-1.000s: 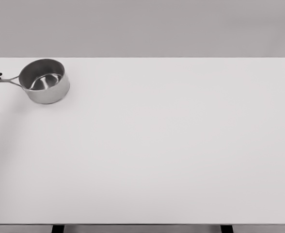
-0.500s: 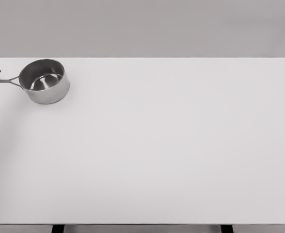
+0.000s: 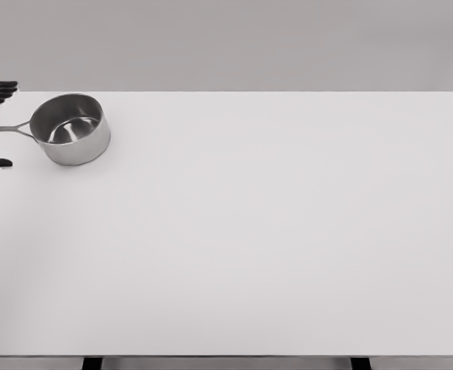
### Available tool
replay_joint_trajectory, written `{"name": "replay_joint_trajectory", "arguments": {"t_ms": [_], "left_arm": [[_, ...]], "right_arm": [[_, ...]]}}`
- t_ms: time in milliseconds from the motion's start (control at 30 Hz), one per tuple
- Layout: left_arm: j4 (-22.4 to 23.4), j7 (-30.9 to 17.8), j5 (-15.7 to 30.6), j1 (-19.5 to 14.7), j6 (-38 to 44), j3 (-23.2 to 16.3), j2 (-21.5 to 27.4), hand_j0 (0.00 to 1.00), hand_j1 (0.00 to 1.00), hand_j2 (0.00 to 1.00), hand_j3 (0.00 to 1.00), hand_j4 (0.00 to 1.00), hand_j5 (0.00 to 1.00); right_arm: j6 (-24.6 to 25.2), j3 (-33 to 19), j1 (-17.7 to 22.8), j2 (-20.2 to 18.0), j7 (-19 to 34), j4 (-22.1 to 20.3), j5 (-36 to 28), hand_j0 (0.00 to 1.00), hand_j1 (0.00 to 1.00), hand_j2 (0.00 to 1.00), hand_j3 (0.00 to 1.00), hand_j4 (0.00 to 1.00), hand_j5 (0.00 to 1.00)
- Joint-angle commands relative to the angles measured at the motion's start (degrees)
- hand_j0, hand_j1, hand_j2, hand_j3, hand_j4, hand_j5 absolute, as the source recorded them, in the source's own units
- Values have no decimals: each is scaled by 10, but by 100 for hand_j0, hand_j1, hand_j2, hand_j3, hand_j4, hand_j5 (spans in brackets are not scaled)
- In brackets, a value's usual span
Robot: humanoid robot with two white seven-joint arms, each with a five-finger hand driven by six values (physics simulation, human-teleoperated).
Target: Rotate pot handle
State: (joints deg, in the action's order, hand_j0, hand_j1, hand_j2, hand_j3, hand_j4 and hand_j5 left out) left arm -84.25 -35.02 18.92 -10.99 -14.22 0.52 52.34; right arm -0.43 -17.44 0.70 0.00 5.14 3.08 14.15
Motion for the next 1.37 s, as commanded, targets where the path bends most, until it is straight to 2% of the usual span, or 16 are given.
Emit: {"name": "replay_joint_trajectory", "arguments": {"t_ms": [0,33,100,200,300,333,500,667,767,967,1333], "left_arm": [[-58,0,12,4,-73,53,-23,100,100,100,100,100,100],[-89,0,11,19,-93,75,-43,100,100,100,100,100,100],[-134,0,10,40,-127,91,-58,100,100,100,100,100,100],[-157,0,10,43,-208,92,-80,100,100,100,100,100,100],[-175,0,10,59,-208,91,-90,100,100,100,100,100,100],[-189,0,10,78,-208,91,-102,100,100,100,100,100,100],[-190,0,6,103,-208,77,-106,100,100,100,100,100,100],[-190,0,-3,96,-208,-14,-106,100,100,100,100,100,100],[-190,0,-13,94,-208,-33,-111,100,100,100,100,100,100],[-190,0,-34,90,-208,-35,-110,100,100,100,100,100,100],[-190,0,-37,89,-208,-36,-115,100,100,100,100,100,100]], "right_arm": [[0,-1,0,0,0,0,0,100,100,100,100,100,100],[1,0,0,0,0,0,0,100,100,100,100,100,100],[0,0,0,0,0,0,0,100,100,100,100,100,100],[0,0,0,0,0,0,0,100,100,100,100,100,100],[0,0,0,0,0,0,0,100,100,100,100,100,100],[0,0,0,0,0,0,0,100,100,100,100,100,100],[0,-1,0,0,0,0,0,100,100,100,100,100,100],[0,-1,0,0,0,0,0,100,100,100,100,100,100],[0,0,0,0,0,1,0,100,100,100,100,100,100],[0,0,0,0,0,0,0,100,100,100,100,100,100],[0,-1,0,0,0,0,0,100,100,100,100,100,100]]}}
